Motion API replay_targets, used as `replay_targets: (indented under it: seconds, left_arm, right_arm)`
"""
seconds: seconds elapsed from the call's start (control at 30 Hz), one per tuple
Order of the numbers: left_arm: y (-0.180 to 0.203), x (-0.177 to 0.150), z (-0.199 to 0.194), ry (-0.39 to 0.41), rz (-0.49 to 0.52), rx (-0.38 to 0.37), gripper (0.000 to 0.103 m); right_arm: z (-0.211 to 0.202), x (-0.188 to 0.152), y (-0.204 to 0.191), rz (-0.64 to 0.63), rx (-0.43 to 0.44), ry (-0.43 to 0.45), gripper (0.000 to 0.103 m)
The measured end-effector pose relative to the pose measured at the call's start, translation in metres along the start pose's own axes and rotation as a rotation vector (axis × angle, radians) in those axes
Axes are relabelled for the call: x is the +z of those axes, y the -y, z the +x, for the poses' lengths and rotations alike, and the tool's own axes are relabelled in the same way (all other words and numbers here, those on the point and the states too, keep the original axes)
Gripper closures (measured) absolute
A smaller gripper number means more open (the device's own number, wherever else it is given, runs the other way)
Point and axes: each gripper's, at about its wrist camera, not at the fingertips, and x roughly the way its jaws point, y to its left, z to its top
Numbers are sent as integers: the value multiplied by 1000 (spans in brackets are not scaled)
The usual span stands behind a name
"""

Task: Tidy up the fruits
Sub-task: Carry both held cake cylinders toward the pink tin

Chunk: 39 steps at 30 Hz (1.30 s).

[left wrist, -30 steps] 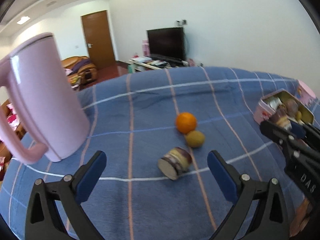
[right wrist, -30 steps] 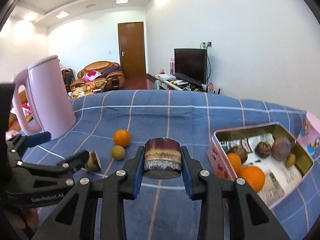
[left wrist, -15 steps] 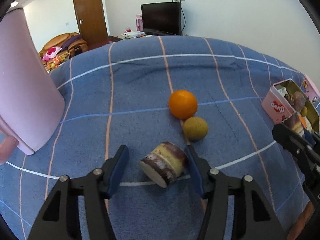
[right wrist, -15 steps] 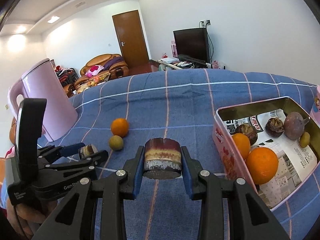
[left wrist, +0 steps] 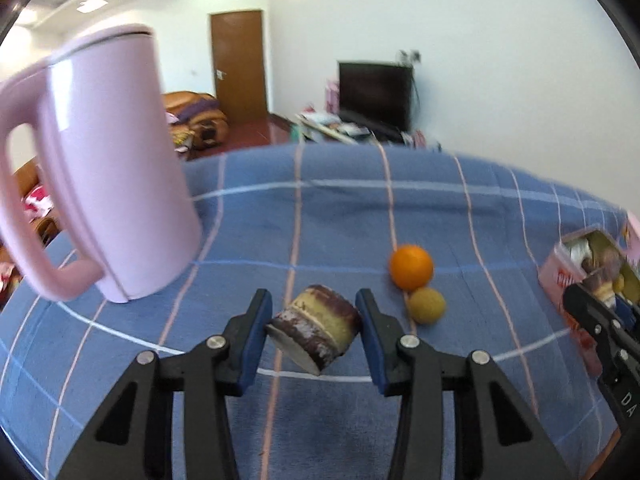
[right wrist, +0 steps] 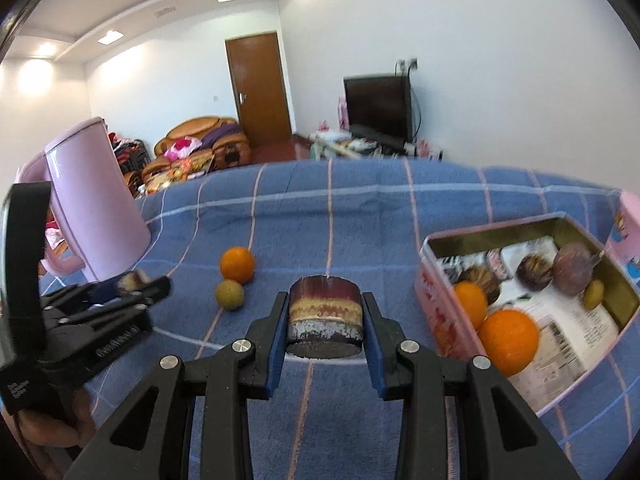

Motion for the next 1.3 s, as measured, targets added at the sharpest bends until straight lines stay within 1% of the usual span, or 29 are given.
replay_targets:
  seconds: [0.07, 0.13, 0.27, 0.37, 0.5, 0.7, 1.3]
  left_arm:
    - [-6, 2, -4, 25, -25, 6, 58]
    - [-3, 1, -10, 53, -36, 21, 58]
    - [7, -3, -24, 116, -3, 53, 58]
    - [11, -1, -27, 138, 13, 63, 58]
    - [15, -4, -30, 135, 2, 51, 58]
    - [20, -12, -44, 151, -13, 54, 58]
    - [47, -25, -55, 151, -15, 60, 58]
  right_arm:
    - [-5, 2, -2, -28, -29, 40, 67]
    - [-8, 2, -5, -47, -45, 58, 67]
    - [-8, 3, -5, -56, -50, 61, 67]
    - [-8, 2, -5, -58, -53, 63, 67]
    - [-9, 2, -10, -72, -63, 70, 67]
    - [-13, 0, -12, -80, -74, 75, 67]
    - [-31, -8, 3, -80, -74, 60, 67]
